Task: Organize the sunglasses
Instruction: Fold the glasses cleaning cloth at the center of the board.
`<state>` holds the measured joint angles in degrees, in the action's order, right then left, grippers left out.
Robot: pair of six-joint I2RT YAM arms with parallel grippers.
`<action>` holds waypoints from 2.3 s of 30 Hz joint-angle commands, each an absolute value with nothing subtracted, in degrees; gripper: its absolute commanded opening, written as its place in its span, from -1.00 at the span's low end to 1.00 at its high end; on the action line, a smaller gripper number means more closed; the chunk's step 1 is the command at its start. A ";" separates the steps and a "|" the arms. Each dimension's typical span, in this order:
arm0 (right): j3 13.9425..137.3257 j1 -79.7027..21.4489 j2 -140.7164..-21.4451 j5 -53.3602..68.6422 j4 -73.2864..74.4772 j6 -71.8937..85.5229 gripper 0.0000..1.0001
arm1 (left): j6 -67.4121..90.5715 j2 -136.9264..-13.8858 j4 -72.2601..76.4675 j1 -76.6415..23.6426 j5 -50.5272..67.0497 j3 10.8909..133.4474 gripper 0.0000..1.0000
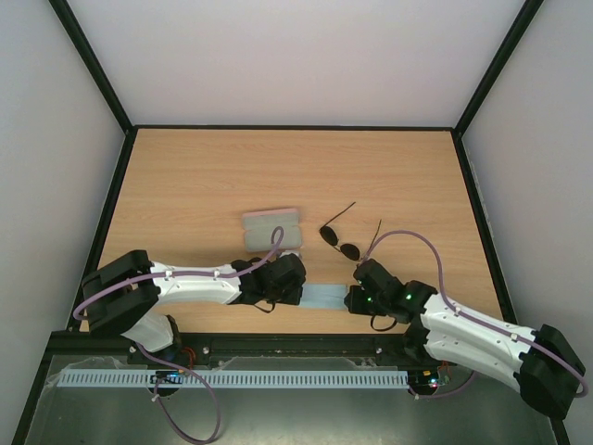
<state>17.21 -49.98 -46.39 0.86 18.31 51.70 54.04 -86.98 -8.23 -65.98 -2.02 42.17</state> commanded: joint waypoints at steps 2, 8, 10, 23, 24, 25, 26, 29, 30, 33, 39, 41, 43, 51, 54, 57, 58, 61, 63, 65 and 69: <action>20.17 -50.37 -48.50 -1.46 21.11 52.29 -0.71 | 53.16 -87.88 -10.46 -66.29 -3.87 45.15 -0.74; 24.36 -50.40 -54.83 -3.78 19.70 50.76 -0.79 | 52.65 -87.68 -11.60 -66.08 -4.73 46.33 -0.77; 25.75 -50.45 -56.93 -4.23 19.34 50.10 -0.84 | 52.55 -87.63 -11.67 -65.95 -4.75 46.27 -0.83; 26.74 -50.44 -62.49 -2.58 17.31 48.57 -0.92 | 52.56 -86.80 -11.17 -65.57 -4.66 44.95 -0.89; 26.66 -50.48 -62.42 -2.48 17.43 48.59 -0.92 | 52.56 -86.75 -11.09 -65.57 -4.68 44.85 -0.89; 26.59 -50.60 -62.30 -2.40 17.48 48.58 -0.92 | 52.56 -86.75 -11.01 -65.57 -4.60 44.78 -0.89; 26.43 -50.68 -62.17 -2.33 17.54 48.59 -0.92 | 52.60 -86.80 -10.99 -65.53 -4.57 44.74 -0.89; 25.97 -50.99 -62.13 -2.05 17.62 48.77 -0.92 | 52.65 -86.71 -10.82 -65.48 -4.61 44.57 -0.89; 25.75 -51.22 -62.20 -2.05 17.58 48.87 -0.92 | 52.60 -86.67 -10.82 -65.48 -4.51 44.56 -0.89; 25.12 -51.86 -62.23 -1.98 17.43 49.27 -0.92 | 52.65 -86.59 -10.72 -65.48 -4.42 44.45 -0.90; 24.40 -52.70 -61.88 -1.90 17.39 49.94 -0.92 | 52.82 -86.44 -10.46 -65.48 -4.32 44.00 -0.90; 24.12 -53.24 -61.68 -1.79 17.40 50.14 -0.92 | 52.89 -86.40 -10.41 -65.48 -4.31 43.91 -0.90; 23.80 -53.85 -61.42 -1.70 17.40 50.41 -0.92 | 52.91 -86.40 -10.37 -65.52 -4.31 43.82 -0.90; 23.03 -58.09 -58.43 -2.27 19.89 53.38 -0.93 | 52.72 -86.43 -10.53 -65.48 -4.31 44.04 -0.90; 22.94 -58.87 -55.21 -3.08 21.93 54.48 -0.92 | 52.58 -86.37 -10.70 -65.46 -4.38 44.17 -0.89; 23.39 -58.80 -52.67 -4.08 24.04 54.67 -0.92 | 52.47 -86.55 -10.66 -65.39 -4.35 44.22 -0.89; 23.56 -58.84 -52.64 -4.31 24.19 54.66 -0.91 | 52.43 -86.71 -10.57 -65.35 -4.31 44.25 -0.89; 23.97 -58.80 -54.21 -4.87 23.48 54.41 -0.87 | 52.38 -87.29 -10.39 -65.30 -4.06 44.54 -0.89; 24.07 -58.80 -55.54 -5.39 22.71 54.70 -0.80 | 52.38 -87.23 -10.56 -65.30 -4.04 44.80 -0.88; 24.21 -58.80 -56.26 -6.04 21.78 55.11 -0.72 | 52.38 -86.83 -11.16 -65.30 -4.28 44.92 -0.83; 24.94 -58.60 -56.59 -8.61 21.35 55.81 -0.44 | 52.55 -84.94 -12.45 -64.68 -4.01 44.09 -0.41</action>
<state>23.81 -58.48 -56.01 -4.91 19.70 54.65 52.86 -87.46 -10.33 -65.41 -3.68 44.56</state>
